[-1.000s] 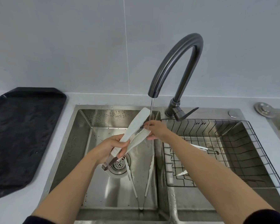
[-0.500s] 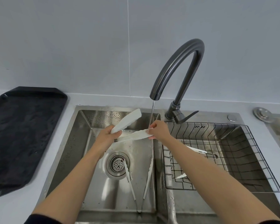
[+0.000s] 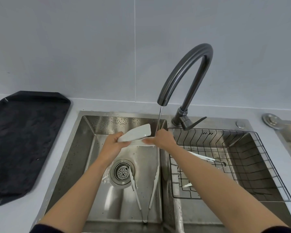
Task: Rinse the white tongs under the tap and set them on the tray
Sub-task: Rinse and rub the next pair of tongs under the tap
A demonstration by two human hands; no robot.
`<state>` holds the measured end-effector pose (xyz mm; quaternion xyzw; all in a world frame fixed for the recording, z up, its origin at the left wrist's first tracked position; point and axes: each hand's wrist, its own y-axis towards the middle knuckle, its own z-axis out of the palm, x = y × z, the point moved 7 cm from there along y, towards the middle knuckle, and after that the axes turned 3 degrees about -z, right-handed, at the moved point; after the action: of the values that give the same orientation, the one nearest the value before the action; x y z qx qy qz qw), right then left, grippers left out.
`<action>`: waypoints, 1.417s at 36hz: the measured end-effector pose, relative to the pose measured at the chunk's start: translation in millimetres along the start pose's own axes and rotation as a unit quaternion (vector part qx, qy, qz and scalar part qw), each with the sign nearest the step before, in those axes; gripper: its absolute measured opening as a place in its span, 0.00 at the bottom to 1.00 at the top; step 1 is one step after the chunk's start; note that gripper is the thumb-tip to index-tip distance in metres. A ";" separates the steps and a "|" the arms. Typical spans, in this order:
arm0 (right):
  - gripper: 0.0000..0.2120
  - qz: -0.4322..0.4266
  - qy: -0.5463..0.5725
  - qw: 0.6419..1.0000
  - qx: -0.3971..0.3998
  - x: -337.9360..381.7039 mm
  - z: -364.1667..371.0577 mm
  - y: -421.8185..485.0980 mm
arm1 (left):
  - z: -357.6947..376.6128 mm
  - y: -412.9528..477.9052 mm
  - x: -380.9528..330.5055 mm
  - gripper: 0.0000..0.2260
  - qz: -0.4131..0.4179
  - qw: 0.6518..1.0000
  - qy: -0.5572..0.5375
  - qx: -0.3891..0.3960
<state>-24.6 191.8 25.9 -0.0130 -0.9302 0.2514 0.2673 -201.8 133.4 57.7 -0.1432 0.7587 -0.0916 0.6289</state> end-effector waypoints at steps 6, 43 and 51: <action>0.15 -0.066 0.135 0.982 0.114 2.1 -1.2 -9.8 | -8.0 2.3 -2.6 0.12 0.004 1.000 -0.004 -0.007; 0.21 -0.058 0.310 0.919 0.237 22.1 -42.1 -32.3 | 18.6 18.6 29.4 0.07 -0.047 0.998 0.048 -0.004; 0.26 -0.072 0.149 0.986 0.035 -1.9 -71.4 -21.6 | 65.4 16.3 37.1 0.08 -0.092 0.981 0.103 0.133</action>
<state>15.4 205.5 87.5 0.0260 -0.8688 0.2595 0.4209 -145.6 139.1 5.5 -0.1168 0.7842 -0.2637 0.5495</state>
